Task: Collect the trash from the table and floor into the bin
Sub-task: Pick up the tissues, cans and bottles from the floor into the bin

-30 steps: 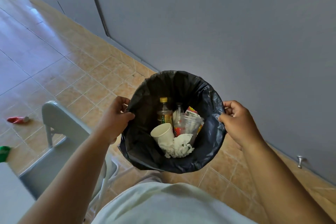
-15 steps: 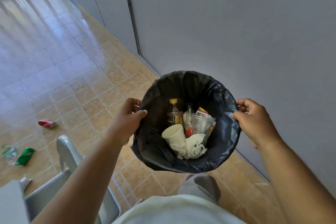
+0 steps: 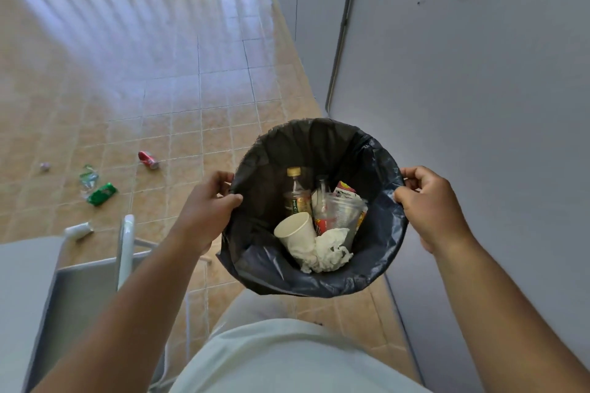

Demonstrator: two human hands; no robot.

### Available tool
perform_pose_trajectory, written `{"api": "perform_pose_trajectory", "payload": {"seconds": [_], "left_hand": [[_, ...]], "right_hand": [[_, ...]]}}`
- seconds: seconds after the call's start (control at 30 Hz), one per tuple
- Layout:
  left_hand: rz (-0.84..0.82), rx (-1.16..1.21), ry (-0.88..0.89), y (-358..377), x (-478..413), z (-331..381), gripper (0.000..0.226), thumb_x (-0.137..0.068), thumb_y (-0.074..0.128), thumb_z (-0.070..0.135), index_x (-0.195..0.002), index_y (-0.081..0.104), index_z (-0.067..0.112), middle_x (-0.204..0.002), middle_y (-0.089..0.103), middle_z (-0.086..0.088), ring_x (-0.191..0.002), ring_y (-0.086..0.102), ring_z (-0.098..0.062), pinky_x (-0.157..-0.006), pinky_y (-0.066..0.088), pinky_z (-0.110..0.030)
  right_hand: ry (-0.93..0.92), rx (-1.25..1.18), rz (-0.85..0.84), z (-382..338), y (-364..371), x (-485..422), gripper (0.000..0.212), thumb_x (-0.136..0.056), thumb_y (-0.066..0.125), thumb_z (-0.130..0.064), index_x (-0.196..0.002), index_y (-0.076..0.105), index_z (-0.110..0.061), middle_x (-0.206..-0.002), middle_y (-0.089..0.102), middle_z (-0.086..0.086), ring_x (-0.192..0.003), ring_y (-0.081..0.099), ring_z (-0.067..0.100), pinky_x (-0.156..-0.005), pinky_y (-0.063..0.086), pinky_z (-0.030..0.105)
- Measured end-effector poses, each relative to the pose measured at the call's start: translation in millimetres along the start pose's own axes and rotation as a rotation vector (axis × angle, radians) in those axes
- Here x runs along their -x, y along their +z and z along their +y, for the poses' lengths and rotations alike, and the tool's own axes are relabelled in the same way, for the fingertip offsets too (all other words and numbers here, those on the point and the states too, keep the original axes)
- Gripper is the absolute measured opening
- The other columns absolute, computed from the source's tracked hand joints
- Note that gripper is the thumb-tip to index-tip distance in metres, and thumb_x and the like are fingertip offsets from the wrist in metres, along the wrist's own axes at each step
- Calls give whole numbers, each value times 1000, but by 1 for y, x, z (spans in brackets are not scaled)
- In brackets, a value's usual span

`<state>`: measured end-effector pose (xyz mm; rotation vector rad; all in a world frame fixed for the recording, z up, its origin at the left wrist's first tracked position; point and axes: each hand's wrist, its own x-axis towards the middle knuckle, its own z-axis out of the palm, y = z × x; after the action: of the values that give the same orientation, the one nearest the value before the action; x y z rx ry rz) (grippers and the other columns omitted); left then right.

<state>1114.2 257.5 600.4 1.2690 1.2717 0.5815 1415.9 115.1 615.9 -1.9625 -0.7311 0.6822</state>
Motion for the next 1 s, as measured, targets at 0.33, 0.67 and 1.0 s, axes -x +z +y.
{"api": "perform_pose_trajectory", "payload": {"seconds": [0.33,0.67,1.0], "left_hand": [[167,136,-15,-57,-123,15,21,-92,56,2,-103,63,19,-96,61,-13,-89,66,-25,-61,56,-27],[287,142,-20,-146,-250,52,24,-92,56,4,-102,62,25,-100,66,-11,-86,69,-19,-66,59,-32],[502,168,-21,-212,-337,61,28,-88,57,0,-96,61,27,-78,64,9,-67,63,1,-56,50,-18]], "right_hand": [[-81,92,-185,-72,106,-148,23,-92,61,-5,-108,64,-21,-94,69,-2,-89,67,18,-79,62,43],[-117,113,-264,-164,233,-262,23,-92,60,-5,-109,65,-20,-91,69,-3,-87,67,17,-72,62,34],[-173,136,-443,-239,353,-363,22,-93,60,-5,-107,65,-21,-93,68,0,-87,66,17,-71,61,34]]}}
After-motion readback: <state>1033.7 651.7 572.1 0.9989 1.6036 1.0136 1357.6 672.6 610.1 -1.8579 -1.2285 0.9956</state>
